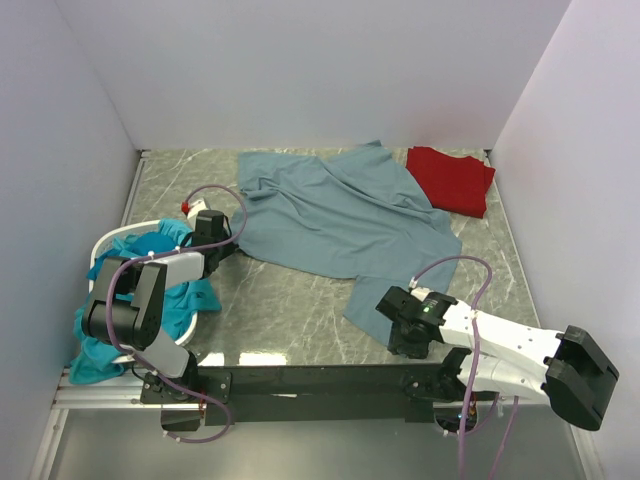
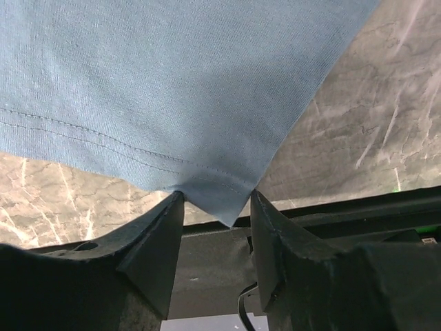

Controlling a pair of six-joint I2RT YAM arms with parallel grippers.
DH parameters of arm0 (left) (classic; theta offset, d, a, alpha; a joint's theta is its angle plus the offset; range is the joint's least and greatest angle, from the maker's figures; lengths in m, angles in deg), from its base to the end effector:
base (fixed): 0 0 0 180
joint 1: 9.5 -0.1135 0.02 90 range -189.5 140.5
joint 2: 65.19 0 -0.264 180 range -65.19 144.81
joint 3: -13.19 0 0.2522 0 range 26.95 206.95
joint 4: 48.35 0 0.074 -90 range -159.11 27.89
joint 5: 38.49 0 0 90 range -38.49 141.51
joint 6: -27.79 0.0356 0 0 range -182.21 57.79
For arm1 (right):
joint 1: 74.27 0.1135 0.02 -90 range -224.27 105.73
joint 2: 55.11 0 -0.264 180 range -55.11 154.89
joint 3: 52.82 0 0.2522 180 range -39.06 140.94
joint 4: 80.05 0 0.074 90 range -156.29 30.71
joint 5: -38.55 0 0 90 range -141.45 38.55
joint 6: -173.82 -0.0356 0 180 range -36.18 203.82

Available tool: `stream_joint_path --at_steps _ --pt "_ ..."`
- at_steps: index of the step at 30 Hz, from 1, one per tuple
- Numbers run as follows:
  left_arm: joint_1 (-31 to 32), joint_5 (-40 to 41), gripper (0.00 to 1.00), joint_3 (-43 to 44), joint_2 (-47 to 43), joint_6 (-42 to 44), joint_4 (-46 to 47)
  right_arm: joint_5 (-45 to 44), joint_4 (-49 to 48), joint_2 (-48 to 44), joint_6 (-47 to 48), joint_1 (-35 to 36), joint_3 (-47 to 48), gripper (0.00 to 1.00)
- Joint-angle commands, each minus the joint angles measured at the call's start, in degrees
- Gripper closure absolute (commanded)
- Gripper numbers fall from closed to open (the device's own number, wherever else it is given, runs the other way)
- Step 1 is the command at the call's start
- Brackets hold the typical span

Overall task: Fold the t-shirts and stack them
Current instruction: Flatten the tshirt out

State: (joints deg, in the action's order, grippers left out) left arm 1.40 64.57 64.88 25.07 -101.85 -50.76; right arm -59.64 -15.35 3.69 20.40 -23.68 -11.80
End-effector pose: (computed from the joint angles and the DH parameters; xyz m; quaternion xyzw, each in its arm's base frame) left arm 0.2965 -0.0489 0.1490 -0.2701 0.8640 -0.0824 0.4169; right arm 0.0913 0.1032 0.1540 0.1159 0.9885 0.0161 0.0954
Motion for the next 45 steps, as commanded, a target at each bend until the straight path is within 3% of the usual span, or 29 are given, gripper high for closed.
stream_joint_path --at_steps 1,5,8,9,22,31,37,45 --pt "-0.09 -0.75 0.99 0.04 -1.58 0.97 1.74 -2.1 -2.77 0.34 -0.92 -0.4 -1.69 0.52" --pt "-0.09 -0.67 0.99 -0.05 -2.01 0.88 1.57 -1.57 -2.43 -0.44 -0.92 -0.49 -1.69 0.66" --pt "-0.09 -0.58 0.99 -0.23 -2.71 0.7 1.13 -0.35 -1.02 -0.8 -0.13 -0.32 -0.99 0.88" --pt "-0.09 -0.41 0.99 -0.31 -3.07 0.7 0.95 0.18 -0.75 -0.89 0.48 -0.23 -0.81 1.0" --pt "0.09 1.35 0.99 -5.85 -18.18 -1.14 -4.75 -0.69 10.14 -6.68 0.93 4.78 6.83 1.0" --pt "0.7 4.16 0.99 -11.56 -36.87 -3.6 -13.8 -3.5 13.66 -10.46 -0.21 8.91 9.03 1.0" --pt "0.97 4.34 0.99 -15.16 -49.63 -5.8 -20.66 -4.73 15.07 -13.18 -4.34 15.23 9.38 1.0" --pt "3.95 5.75 0.99 -16.84 -55.45 -7.91 -24.98 -6.84 12.61 -11.7 -8.3 23.06 9.64 1.0"
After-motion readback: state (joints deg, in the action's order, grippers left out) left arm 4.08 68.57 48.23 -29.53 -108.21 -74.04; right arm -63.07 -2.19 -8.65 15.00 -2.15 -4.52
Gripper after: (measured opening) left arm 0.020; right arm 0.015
